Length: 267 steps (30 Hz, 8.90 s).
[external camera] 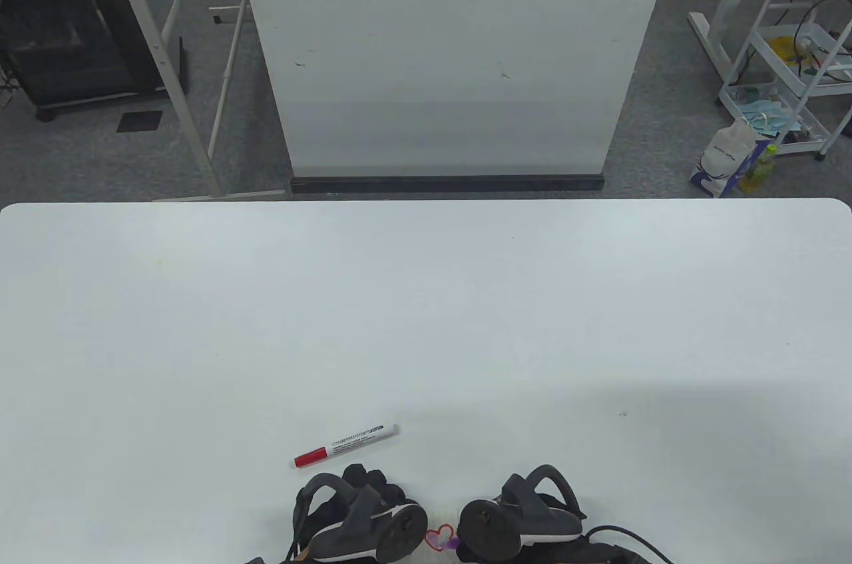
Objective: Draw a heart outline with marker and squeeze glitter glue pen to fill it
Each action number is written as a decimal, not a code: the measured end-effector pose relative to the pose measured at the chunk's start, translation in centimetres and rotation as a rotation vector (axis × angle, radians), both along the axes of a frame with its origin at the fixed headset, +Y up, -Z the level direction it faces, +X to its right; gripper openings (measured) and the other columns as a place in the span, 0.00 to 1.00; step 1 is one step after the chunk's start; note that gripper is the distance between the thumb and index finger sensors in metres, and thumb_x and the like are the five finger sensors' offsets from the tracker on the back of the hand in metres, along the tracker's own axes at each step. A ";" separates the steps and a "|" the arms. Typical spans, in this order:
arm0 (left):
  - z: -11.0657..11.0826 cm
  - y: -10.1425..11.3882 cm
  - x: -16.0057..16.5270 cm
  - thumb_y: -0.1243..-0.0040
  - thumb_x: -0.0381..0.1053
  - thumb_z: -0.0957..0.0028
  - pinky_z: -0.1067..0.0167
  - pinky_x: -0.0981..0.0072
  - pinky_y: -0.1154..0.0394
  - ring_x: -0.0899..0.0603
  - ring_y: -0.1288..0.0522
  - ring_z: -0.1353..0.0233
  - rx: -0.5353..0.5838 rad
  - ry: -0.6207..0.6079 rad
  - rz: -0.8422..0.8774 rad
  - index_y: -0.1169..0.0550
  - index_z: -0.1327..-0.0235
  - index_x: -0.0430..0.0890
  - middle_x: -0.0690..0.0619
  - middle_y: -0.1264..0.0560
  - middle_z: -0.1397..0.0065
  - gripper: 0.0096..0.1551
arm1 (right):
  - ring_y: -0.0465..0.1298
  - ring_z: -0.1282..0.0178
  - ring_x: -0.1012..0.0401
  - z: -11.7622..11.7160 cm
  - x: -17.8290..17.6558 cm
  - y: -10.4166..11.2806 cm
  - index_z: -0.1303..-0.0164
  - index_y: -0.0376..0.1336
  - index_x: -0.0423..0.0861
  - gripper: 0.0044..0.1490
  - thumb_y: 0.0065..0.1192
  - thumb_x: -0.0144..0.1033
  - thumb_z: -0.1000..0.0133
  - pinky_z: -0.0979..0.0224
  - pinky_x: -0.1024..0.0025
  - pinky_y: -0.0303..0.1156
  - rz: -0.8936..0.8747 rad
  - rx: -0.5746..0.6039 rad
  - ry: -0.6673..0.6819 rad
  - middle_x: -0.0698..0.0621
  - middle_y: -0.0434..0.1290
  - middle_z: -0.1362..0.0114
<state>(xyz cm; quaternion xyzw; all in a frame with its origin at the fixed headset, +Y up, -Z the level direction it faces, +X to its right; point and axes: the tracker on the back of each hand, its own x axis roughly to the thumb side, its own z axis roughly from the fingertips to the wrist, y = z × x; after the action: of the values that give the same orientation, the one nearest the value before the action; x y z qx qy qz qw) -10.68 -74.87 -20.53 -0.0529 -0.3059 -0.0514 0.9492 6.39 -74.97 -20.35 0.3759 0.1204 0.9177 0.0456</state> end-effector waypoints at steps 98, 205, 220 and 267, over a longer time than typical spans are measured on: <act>0.0 -0.1 0.1 0.27 0.63 0.61 0.35 0.34 0.29 0.41 0.17 0.46 0.002 0.001 -0.003 0.15 0.50 0.56 0.56 0.13 0.51 0.26 | 0.77 0.92 0.63 -0.4 0.5 -0.2 0.56 0.79 0.45 0.30 0.65 0.52 0.57 0.49 0.61 0.83 0.016 0.086 -0.023 0.54 0.84 0.80; 0.0 0.0 0.2 0.27 0.63 0.61 0.35 0.34 0.29 0.41 0.17 0.46 0.005 0.000 -0.005 0.15 0.51 0.55 0.56 0.13 0.51 0.26 | 0.77 0.93 0.63 -0.2 0.5 0.2 0.57 0.80 0.44 0.30 0.65 0.52 0.57 0.49 0.62 0.83 0.031 0.060 -0.023 0.55 0.84 0.81; 0.0 0.0 0.2 0.27 0.63 0.61 0.35 0.34 0.29 0.41 0.17 0.46 0.005 0.000 -0.005 0.15 0.51 0.55 0.56 0.13 0.51 0.26 | 0.78 0.93 0.63 -0.4 0.7 0.4 0.57 0.80 0.44 0.30 0.65 0.52 0.57 0.50 0.62 0.83 0.046 0.089 -0.037 0.55 0.84 0.81; 0.0 0.1 0.2 0.27 0.63 0.61 0.35 0.34 0.29 0.41 0.17 0.46 0.006 -0.001 -0.007 0.15 0.51 0.55 0.56 0.13 0.51 0.26 | 0.78 0.93 0.63 -0.2 0.5 0.5 0.57 0.80 0.44 0.30 0.65 0.52 0.57 0.50 0.62 0.83 0.041 0.086 -0.042 0.54 0.84 0.81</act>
<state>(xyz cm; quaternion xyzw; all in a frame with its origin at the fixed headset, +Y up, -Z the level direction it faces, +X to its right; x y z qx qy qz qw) -10.48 -74.77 -20.54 -0.0509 -0.3060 -0.0557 0.9490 6.89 -74.48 -20.53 0.3557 0.0874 0.9304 0.0128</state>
